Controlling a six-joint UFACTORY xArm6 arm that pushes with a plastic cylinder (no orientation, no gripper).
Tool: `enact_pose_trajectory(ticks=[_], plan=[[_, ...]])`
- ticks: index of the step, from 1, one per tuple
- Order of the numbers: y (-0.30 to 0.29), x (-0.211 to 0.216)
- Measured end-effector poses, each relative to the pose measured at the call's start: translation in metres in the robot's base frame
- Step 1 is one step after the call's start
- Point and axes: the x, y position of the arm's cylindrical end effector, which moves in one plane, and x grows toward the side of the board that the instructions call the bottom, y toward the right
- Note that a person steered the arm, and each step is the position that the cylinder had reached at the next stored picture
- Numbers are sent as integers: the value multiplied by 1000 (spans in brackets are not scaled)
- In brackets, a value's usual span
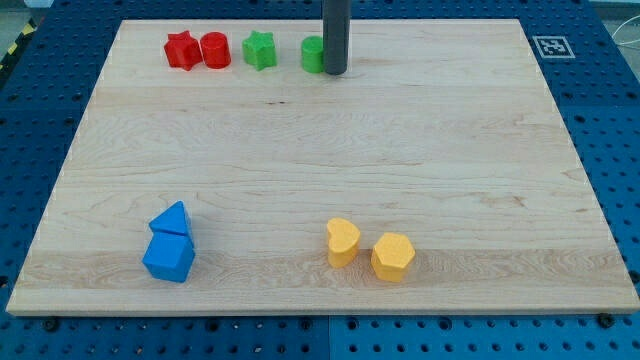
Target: Point your arm at the bottom center
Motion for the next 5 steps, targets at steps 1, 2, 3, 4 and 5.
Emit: enact_pose_trajectory(ticks=[1, 2, 3, 4, 5], plan=[[18, 44], [16, 85], [-4, 125], [-24, 167], [-28, 206]])
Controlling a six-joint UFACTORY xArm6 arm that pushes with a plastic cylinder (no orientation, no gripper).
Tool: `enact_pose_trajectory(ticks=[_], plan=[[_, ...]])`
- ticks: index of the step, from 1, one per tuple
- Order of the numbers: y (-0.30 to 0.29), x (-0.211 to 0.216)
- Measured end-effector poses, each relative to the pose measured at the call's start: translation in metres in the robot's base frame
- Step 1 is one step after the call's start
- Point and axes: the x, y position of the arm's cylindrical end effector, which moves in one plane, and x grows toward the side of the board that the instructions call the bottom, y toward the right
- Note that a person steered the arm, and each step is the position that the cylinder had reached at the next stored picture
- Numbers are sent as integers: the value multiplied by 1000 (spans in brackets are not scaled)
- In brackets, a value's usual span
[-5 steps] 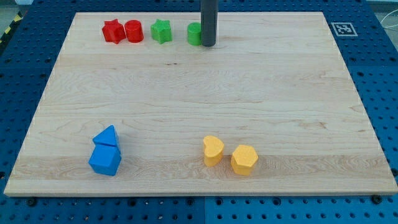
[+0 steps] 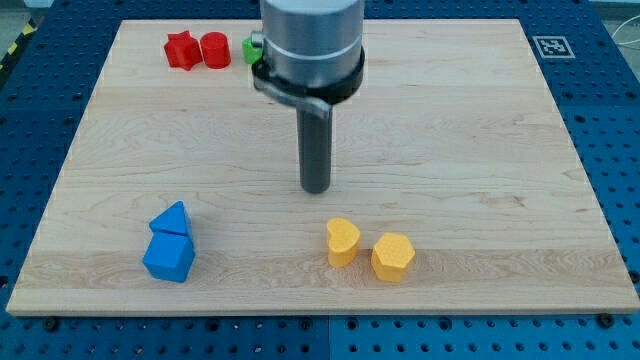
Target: Point your arm at the bottom center
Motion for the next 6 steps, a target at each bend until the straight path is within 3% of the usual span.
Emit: enact_pose_trajectory(ticks=[2, 3, 6], plan=[[-20, 84], [3, 111], [89, 94]])
